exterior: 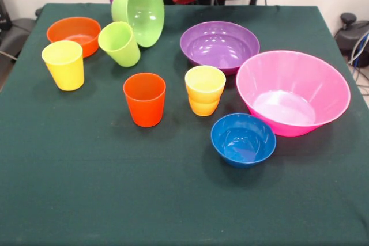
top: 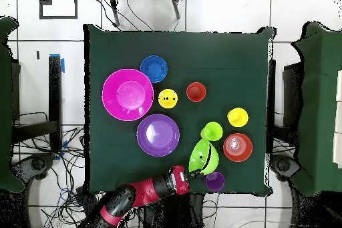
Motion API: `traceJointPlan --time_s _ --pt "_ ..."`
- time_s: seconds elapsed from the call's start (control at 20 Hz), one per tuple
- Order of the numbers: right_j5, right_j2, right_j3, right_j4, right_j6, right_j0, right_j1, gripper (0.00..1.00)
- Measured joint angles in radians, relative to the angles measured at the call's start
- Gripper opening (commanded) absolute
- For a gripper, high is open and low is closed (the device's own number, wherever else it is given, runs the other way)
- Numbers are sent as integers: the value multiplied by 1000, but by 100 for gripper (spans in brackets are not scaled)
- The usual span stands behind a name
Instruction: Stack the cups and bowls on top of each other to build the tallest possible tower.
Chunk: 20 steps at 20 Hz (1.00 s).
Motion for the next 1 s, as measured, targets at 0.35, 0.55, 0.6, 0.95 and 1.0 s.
traceJointPlan --time_s 0.35,0.55,0.6,0.95,1.0 --pt "10 -7 -12 3 16 -6 5 0" --pt "10 -7 -12 3 16 -6 5 0" --pt "10 -7 -12 3 16 -6 5 0" --pt "10 -7 -12 3 16 -6 4 0" --pt "10 -7 -12 3 16 -6 2 0"
